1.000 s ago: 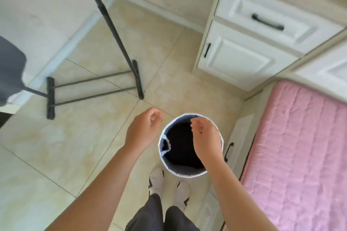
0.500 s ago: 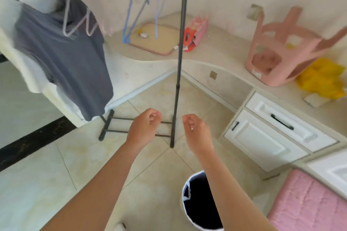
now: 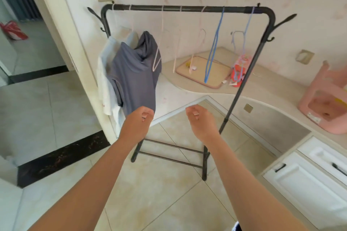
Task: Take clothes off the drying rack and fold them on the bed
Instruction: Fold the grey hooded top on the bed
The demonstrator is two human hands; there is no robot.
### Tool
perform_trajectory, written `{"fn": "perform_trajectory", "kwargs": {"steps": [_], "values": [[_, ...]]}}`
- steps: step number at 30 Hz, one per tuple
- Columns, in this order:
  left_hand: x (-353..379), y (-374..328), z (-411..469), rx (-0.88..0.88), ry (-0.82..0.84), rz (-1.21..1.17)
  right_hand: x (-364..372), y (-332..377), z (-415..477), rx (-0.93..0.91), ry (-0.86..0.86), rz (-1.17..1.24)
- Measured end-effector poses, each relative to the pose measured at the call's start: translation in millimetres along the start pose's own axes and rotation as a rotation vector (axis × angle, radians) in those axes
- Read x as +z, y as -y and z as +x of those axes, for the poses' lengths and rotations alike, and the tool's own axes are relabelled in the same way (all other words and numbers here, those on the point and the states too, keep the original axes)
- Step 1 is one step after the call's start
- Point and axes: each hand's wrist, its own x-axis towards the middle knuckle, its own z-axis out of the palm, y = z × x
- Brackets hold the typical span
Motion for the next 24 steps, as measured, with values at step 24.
{"fn": "perform_trajectory", "kwargs": {"steps": [24], "values": [[-118, 70, 289, -0.019, -0.143, -0.05, 166, 128, 298, -0.102, 0.088, 0.082]]}}
